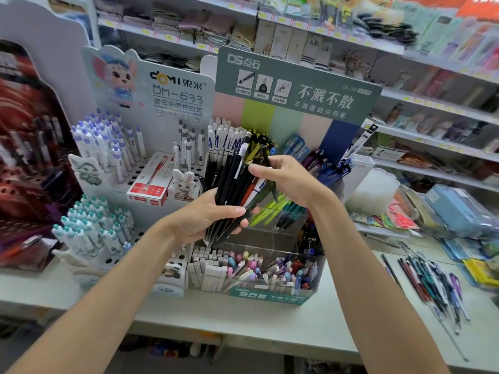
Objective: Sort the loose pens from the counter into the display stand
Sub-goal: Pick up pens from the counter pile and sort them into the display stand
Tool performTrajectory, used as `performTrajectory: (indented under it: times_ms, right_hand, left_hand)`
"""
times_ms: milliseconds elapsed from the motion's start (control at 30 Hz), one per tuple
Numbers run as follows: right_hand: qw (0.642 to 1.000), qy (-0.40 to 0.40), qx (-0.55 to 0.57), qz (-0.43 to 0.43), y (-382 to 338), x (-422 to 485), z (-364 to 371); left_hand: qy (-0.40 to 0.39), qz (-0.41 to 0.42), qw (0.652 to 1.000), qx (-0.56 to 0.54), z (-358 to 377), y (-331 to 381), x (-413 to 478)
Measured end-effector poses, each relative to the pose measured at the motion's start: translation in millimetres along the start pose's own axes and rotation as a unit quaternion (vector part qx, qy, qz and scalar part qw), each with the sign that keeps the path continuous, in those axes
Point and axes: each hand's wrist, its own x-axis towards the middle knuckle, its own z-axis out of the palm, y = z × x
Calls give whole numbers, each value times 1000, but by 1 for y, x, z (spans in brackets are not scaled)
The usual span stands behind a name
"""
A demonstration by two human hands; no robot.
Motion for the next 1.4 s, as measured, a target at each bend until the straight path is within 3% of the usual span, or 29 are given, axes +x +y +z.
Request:
performTrajectory:
  times_ms: [200, 367, 433, 567, 633, 833, 967, 1100, 1200, 1300, 1400]
  right_hand:
    - [985, 82, 150, -24, -4, 3, 4]
    - [991, 66, 107, -33, -5, 8, 22]
    - [983, 116, 132, -48, -12, 8, 21]
    - [892, 270, 353, -89, -38, 9, 1]
    - [867, 301, 376, -127, -43, 10, -3]
    - [921, 279, 233, -138, -37, 21, 39]
    - [951, 277, 74, -116, -27, 47, 68]
    - [971, 235, 11, -47, -4, 61, 98]
    - [973, 222, -55, -18, 24, 65, 106]
    - [948, 234, -213, -37, 44, 62, 108]
    - [938, 230, -251, -61, 48, 61, 106]
  left_hand:
    - [14, 9, 999, -34, -7, -2, -5]
    - [56, 5, 998, 1, -6, -3, -9]
    - [69, 2, 997, 42, -6, -2, -14]
    - [135, 6, 989, 53, -18, 2, -27]
    - [196, 36, 979, 35, -27, 6, -34]
    - [319, 101, 942, 15, -42, 13, -37]
    - [350, 98, 932, 9, -50, 8, -32]
    - [344, 84, 935, 15, -49, 4, -34]
    - [343, 75, 936, 12, -53, 0, -37]
    - [339, 70, 938, 7, -54, -2, -42]
    - [332, 73, 940, 15, -55, 0, -46]
